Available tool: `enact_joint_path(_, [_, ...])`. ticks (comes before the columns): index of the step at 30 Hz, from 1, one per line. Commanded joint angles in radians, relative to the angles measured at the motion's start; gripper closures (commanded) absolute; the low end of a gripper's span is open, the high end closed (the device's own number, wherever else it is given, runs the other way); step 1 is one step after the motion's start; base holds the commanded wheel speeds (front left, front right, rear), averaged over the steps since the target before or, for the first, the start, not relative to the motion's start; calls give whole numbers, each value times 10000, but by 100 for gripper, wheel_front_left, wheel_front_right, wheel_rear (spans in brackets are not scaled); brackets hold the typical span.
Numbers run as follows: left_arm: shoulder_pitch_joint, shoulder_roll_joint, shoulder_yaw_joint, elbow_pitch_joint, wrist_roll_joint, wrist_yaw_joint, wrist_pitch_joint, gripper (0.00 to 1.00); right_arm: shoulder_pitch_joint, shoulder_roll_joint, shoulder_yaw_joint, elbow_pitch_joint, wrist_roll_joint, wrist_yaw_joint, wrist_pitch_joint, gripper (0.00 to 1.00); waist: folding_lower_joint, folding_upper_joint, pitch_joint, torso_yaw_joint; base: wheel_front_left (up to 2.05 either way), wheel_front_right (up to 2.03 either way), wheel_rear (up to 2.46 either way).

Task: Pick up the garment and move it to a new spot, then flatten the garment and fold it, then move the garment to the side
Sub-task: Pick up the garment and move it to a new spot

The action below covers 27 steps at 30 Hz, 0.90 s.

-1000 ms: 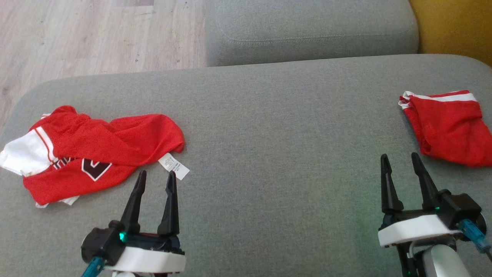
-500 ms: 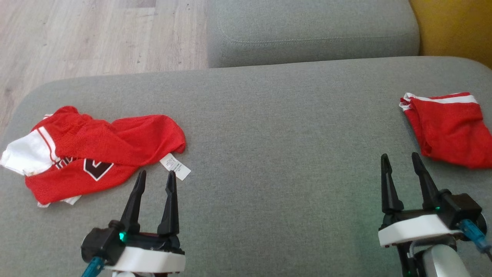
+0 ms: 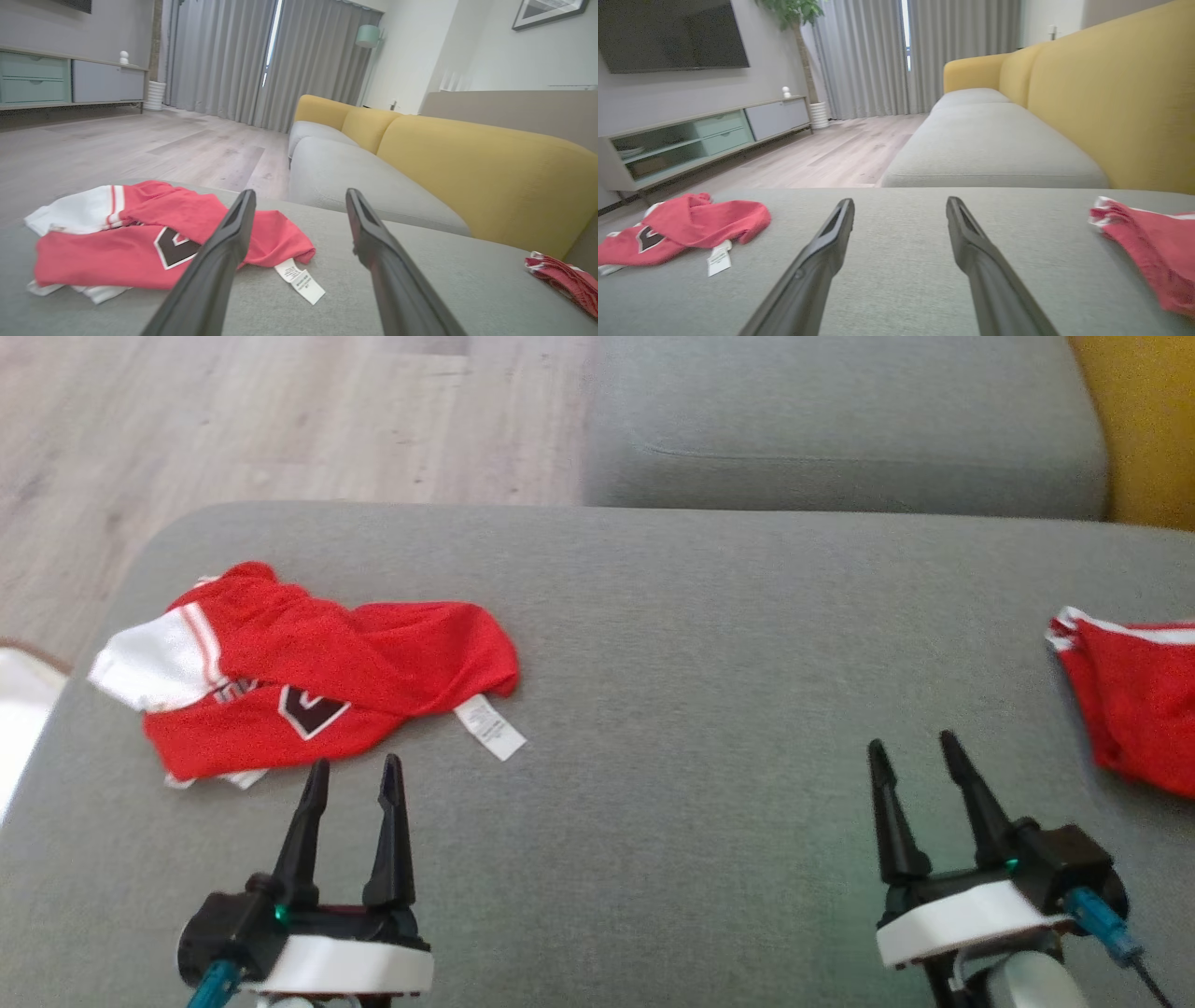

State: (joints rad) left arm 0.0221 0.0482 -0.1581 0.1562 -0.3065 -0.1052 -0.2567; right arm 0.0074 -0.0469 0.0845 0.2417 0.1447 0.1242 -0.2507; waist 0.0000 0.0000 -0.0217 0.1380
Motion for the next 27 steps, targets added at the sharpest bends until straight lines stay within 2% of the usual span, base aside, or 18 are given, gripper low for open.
enact_joint_path(1, [-301, 20, 430, -349, 130, 36, -51, 0, -229, -34, 379, -270, 63, 65, -110, 0, 0, 0, -78, 389, 0, 0, 0])
enact_joint_path(13, [-123, 20, 804, -326, 346, 4, -51, 0, 6, -34, 1009, -182, 459, 65, -110, 0, 0, 0, -280, 1663, 0, 0, 0])
enact_joint_path(22, [-220, 20, 1333, -387, 413, -37, -51, 0, -56, -34, 1169, -210, 478, 65, -110, 0, 0, 0, -99, 1808, 0, 0, 0])
enact_joint_path(26, [-674, 62, 1837, -421, 585, -91, -51, 0, -226, -34, 1080, -300, 330, 65, -110, 0, 0, 0, 312, 1657, 0, 0, 0])
enact_joint_path(27, [-1063, 240, 2060, -279, 686, -124, -51, 0, -354, -34, 969, -370, 197, 65, -110, 0, 0, 0, 613, 1544, 0, 0, 0])
